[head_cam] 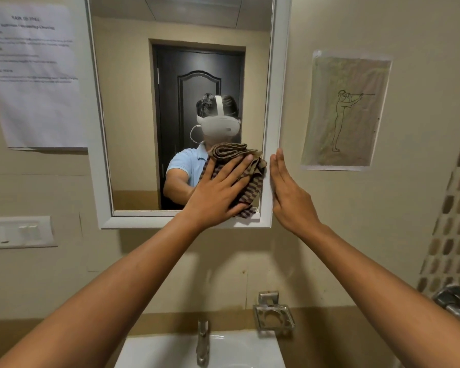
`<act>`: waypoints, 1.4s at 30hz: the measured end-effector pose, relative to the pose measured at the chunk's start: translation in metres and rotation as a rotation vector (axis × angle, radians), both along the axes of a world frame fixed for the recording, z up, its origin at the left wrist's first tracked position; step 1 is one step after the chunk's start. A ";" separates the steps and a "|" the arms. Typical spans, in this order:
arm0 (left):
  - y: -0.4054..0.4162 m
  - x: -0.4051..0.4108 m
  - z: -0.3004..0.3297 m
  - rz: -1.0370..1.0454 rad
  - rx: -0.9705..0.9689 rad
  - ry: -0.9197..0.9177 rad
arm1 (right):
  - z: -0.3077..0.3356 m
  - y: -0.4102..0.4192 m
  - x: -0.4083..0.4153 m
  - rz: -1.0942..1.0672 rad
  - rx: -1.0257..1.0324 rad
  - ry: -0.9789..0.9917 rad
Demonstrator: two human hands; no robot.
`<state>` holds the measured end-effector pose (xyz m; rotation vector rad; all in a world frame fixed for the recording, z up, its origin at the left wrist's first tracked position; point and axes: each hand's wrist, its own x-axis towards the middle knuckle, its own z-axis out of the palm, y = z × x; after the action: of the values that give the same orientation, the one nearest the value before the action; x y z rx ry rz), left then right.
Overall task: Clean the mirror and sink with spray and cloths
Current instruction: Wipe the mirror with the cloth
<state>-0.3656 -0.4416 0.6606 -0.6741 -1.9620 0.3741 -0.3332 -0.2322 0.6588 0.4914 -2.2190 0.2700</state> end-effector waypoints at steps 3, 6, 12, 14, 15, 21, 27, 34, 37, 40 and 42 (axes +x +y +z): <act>-0.021 0.000 -0.003 0.006 0.034 0.008 | -0.002 0.001 0.000 0.003 -0.008 -0.015; -0.061 0.001 -0.019 0.067 0.105 0.042 | -0.004 -0.002 0.000 0.018 -0.043 -0.021; -0.113 0.007 -0.034 0.152 0.191 0.033 | -0.014 -0.021 -0.004 0.043 -0.187 0.012; -0.122 0.007 -0.034 0.175 0.174 0.003 | -0.017 -0.029 -0.007 0.042 -0.223 0.035; -0.129 0.007 -0.034 0.186 0.185 -0.006 | -0.018 -0.031 -0.008 0.038 -0.231 0.044; -0.183 0.014 -0.037 0.231 0.266 -0.007 | -0.020 -0.035 -0.012 0.012 -0.243 0.057; -0.181 0.026 -0.067 0.220 0.392 -0.078 | -0.021 -0.038 -0.012 -0.001 -0.253 0.053; -0.188 0.016 -0.099 0.249 0.291 -0.034 | -0.020 -0.038 -0.012 -0.009 -0.269 0.036; -0.179 0.011 -0.110 0.241 0.284 0.004 | -0.020 -0.037 -0.011 -0.016 -0.260 0.027; -0.156 0.011 -0.119 0.198 0.320 0.011 | -0.020 -0.037 -0.010 -0.023 -0.250 0.015; -0.136 0.015 -0.121 0.180 0.371 -0.037 | -0.020 -0.038 -0.009 -0.030 -0.246 0.014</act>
<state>-0.3506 -0.5771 0.5396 -0.2686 -2.0608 0.0985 -0.3421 -0.2700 0.6391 0.3242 -2.1405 0.5146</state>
